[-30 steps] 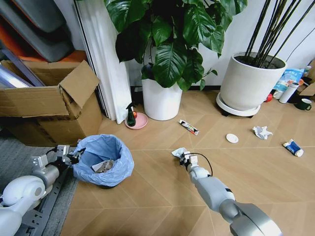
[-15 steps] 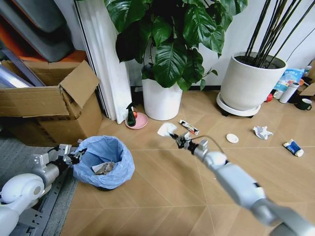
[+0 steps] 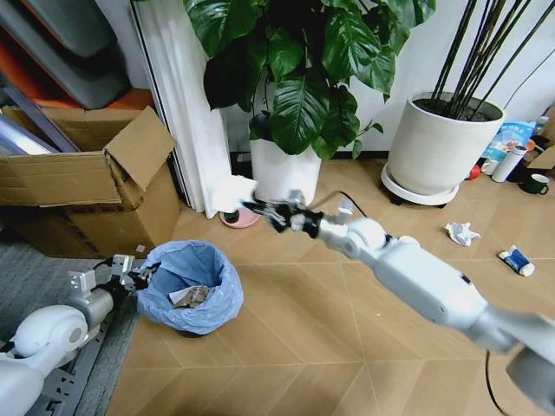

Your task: Pick up the trash bin and place the garbage on the floor into it.

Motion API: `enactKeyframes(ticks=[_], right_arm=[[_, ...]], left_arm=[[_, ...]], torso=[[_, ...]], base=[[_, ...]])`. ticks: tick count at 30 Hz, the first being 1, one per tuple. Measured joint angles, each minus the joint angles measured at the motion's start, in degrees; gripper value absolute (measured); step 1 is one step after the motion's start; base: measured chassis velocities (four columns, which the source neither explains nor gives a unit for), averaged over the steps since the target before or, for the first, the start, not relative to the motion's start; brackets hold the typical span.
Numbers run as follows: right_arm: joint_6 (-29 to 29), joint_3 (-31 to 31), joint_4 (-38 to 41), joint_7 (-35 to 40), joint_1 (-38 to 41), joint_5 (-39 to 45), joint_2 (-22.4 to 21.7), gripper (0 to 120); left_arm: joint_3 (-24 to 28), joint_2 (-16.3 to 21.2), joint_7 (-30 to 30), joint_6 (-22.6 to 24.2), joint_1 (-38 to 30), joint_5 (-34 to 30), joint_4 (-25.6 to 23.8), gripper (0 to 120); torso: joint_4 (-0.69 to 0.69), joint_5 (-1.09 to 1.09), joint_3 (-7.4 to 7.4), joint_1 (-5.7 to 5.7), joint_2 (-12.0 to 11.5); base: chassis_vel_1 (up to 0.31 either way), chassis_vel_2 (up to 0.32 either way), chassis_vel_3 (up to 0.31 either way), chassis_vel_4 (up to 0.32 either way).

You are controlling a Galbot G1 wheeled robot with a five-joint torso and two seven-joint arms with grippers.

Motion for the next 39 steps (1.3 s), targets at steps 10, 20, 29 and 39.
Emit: enactKeyframes(ticks=[10,20,29,39], right_arm=[[-0.16,-7.32,-9.07,-0.37,0.32,-1.73,7.28,0],[0.04,-9.08,-11.81,-1.46,0.27,-2.78,7.53,0],[-0.30,-9.06,-13.97,-3.16,-0.32,-3.50,8.28,22],[-0.42,-9.28,-14.57,-3.74,-0.11,-3.52,8.05,58]], left_arm=[[-1.97,1.28,0.54,-0.19,0.95,-0.76,-0.97,0],[-2.35,1.63,0.63,-0.28,0.92,-1.12,-1.04,0],[-2.73,1.80,0.65,-0.30,1.38,-1.30,-1.27,0],[-2.89,1.97,0.64,-0.32,1.44,-1.50,-1.45,0]], torso=[[-0.02,0.01,0.00,0.00,0.00],[-0.01,0.01,0.00,0.00,0.00],[-0.01,0.01,0.00,0.00,0.00],[-0.01,0.01,0.00,0.00,0.00]], base=[[0.000,0.000,0.000,0.000],[0.000,0.000,0.000,0.000],[0.000,0.000,0.000,0.000],[0.000,0.000,0.000,0.000]])
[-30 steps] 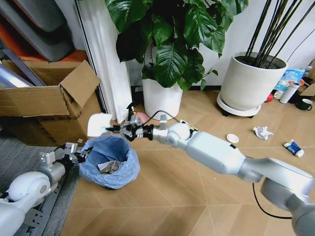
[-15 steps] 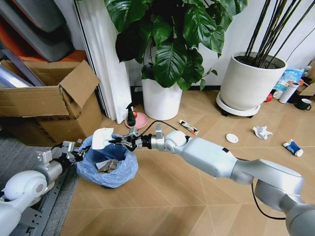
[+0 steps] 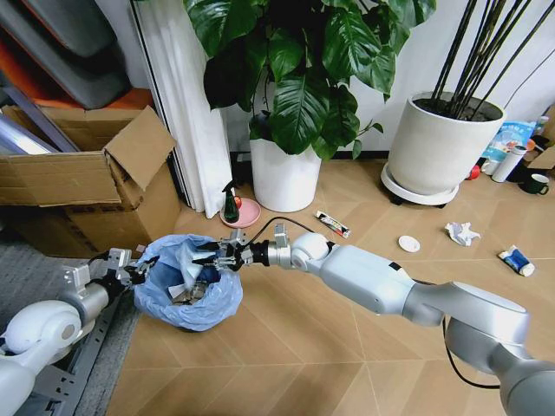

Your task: Pick up the trash bin and place the garbage on the floor into it.

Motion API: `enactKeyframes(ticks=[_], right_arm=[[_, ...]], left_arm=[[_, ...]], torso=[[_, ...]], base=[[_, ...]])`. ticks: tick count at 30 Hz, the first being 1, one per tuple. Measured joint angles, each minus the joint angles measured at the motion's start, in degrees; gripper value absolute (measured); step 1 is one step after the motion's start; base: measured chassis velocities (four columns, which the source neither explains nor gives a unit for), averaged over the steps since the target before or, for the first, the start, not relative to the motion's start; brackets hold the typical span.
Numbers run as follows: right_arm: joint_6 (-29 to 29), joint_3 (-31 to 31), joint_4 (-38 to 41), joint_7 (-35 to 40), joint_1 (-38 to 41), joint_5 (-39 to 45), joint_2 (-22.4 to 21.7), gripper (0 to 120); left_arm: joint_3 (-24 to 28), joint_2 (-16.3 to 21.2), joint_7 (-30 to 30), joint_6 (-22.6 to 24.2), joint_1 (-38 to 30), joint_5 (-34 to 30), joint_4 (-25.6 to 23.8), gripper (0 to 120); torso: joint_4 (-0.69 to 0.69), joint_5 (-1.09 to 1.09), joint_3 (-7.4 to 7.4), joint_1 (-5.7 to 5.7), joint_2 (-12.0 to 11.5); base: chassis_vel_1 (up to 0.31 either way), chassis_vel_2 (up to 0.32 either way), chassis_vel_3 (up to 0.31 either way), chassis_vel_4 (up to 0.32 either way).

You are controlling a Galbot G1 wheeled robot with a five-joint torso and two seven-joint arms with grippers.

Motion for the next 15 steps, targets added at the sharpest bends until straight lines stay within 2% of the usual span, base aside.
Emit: enactKeyframes(ticks=[4,6,9,10,14,15], right_arm=[[0.25,2.87,0.75,1.02,-1.76,0.07,-0.12,77],[0.37,3.97,0.92,1.86,-2.46,0.12,-0.03,78],[0.56,14.56,2.89,12.08,-10.88,0.56,0.15,94],[0.56,14.56,2.89,12.08,-10.88,0.56,0.15,94],[0.43,28.95,5.58,22.95,-21.56,-4.60,-2.41,100],[0.43,28.95,5.58,22.95,-21.56,-4.60,-2.41,100]], left_arm=[[-0.23,-0.69,-0.35,0.00,0.17,0.03,-0.06,0],[-0.46,-0.95,-0.51,0.00,0.32,0.03,-0.10,0],[-2.18,-2.68,-0.92,-0.02,1.86,0.38,-0.46,0],[-2.18,-2.68,-0.92,-0.02,1.86,0.38,-0.46,0],[-4.17,-4.74,-1.03,-0.06,2.87,0.62,-1.31,0],[-4.17,-4.74,-1.03,-0.06,2.87,0.62,-1.31,0]], torso=[[0.00,-0.01,0.00,0.00,0.00],[0.00,-0.01,0.00,0.00,0.00],[0.03,0.00,0.00,0.00,0.00],[0.03,0.00,0.00,0.00,0.00],[-0.02,0.01,-0.01,0.00,0.00],[-0.02,0.01,-0.01,0.00,0.00]], base=[[0.000,0.000,0.000,0.000],[0.000,0.000,0.000,0.000],[0.000,0.000,0.000,0.000],[0.000,0.000,0.000,0.000],[0.000,0.000,0.000,0.000],[0.000,0.000,0.000,0.000]])
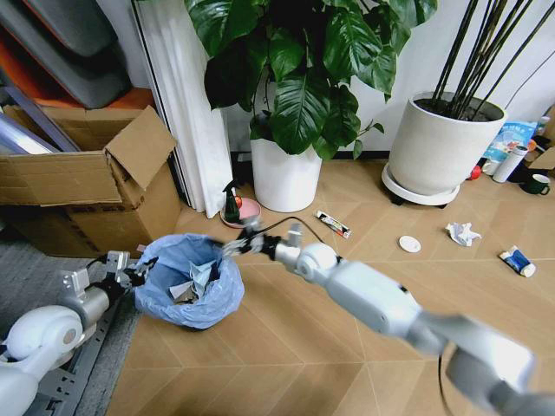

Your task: Pick up the trash bin and place the garbage on the floor into it.

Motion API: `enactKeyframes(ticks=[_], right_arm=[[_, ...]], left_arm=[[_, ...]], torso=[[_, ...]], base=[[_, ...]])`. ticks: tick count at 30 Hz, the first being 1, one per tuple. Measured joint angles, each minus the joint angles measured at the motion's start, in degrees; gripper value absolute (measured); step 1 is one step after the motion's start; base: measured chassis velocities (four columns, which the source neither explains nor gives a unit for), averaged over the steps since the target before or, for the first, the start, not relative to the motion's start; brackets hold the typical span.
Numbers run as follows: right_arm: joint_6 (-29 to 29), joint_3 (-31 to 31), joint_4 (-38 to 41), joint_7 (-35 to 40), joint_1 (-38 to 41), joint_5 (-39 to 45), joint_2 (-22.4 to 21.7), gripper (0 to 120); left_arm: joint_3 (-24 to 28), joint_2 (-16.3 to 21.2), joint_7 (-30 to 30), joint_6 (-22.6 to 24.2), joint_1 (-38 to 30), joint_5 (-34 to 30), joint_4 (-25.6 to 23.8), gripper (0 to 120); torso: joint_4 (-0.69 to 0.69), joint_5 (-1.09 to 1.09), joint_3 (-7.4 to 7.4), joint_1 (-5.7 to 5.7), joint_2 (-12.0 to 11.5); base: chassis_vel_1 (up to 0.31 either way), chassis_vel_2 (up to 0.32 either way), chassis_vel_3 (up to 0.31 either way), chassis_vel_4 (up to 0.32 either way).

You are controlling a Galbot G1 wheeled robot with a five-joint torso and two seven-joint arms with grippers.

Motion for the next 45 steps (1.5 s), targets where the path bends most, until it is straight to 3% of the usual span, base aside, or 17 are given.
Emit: enactKeyframes(ticks=[4,5,10,16,25,45], right_arm=[[0.57,14.15,1.38,6.09,-9.65,-7.94,-3.19,100],[0.57,14.15,1.38,6.09,-9.65,-7.94,-3.19,100],[0.91,28.93,4.83,6.98,-22.03,-12.37,-7.31,100],[1.54,43.67,10.83,6.60,-35.04,-13.98,-6.73,100],[3.51,46.97,11.20,4.49,-42.02,-15.00,-1.79,100],[3.91,46.09,9.32,3.07,-40.85,-14.34,-1.31,100]], left_arm=[[-0.55,-1.47,-0.26,-0.07,0.43,0.77,-0.23,0],[-0.55,-1.47,-0.26,-0.07,0.43,0.77,-0.23,0],[-0.28,-1.90,-0.42,-0.15,0.44,1.35,-0.21,0],[0.23,-1.57,-0.33,-0.31,0.95,1.60,0.41,0],[-0.43,-2.81,0.06,-0.74,2.77,2.76,0.43,0],[-0.06,-3.25,0.01,-0.79,2.97,3.09,-0.15,0]], torso=[[0.01,-0.01,0.00,0.00,0.00],[0.01,-0.01,0.00,0.00,0.00],[0.00,0.01,0.00,0.00,0.00],[0.00,-0.01,-0.01,0.00,0.00],[0.04,0.00,0.00,-0.01,0.00],[0.03,-0.01,0.01,0.00,0.00]], base=[[0.000,0.000,0.000,0.000],[0.000,0.000,0.000,0.000],[0.000,0.000,0.000,0.000],[0.000,0.000,0.000,0.000],[0.000,0.000,0.000,0.000],[0.000,0.000,0.000,0.000]])
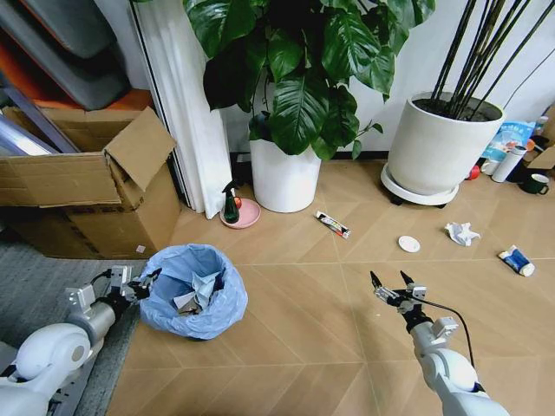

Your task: Pick up the trash bin and place the garbage on the floor into it.

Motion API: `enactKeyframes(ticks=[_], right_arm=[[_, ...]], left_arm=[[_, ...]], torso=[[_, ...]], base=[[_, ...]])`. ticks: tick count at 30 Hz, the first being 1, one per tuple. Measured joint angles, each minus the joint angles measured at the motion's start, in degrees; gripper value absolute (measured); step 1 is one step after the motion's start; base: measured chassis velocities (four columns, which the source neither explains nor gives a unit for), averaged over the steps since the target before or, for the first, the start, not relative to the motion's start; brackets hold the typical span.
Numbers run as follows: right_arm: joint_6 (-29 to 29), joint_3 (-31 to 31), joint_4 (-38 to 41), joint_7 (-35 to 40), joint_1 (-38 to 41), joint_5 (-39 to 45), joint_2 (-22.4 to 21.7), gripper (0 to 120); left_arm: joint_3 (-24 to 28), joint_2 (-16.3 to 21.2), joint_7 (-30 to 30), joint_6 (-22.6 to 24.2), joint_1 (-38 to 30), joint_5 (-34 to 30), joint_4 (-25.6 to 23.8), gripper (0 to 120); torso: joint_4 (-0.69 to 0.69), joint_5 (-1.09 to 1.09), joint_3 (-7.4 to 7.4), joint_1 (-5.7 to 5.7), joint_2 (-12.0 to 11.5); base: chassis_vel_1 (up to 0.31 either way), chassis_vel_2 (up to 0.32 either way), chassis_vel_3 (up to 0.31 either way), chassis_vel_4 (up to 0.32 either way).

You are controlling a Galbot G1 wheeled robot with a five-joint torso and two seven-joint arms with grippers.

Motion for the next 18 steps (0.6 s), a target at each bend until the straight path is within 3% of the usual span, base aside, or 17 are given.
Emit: enactKeyframes(ticks=[7,18], right_arm=[[0.13,-0.14,-0.03,-0.15,0.20,0.30,0.03,100],[0.30,-0.21,-0.03,-0.23,0.23,0.36,0.14,100]], left_arm=[[-0.01,0.13,-0.03,0.00,-0.08,-0.08,-0.06,0],[-0.02,-0.01,-0.04,0.00,0.04,-0.08,-0.21,0]], torso=[[0.00,0.00,0.00,0.00,0.00],[-0.02,0.00,0.00,0.01,0.00]], base=[[-0.021,-0.001,0.016,0.007],[-0.109,-0.048,0.115,0.034]])
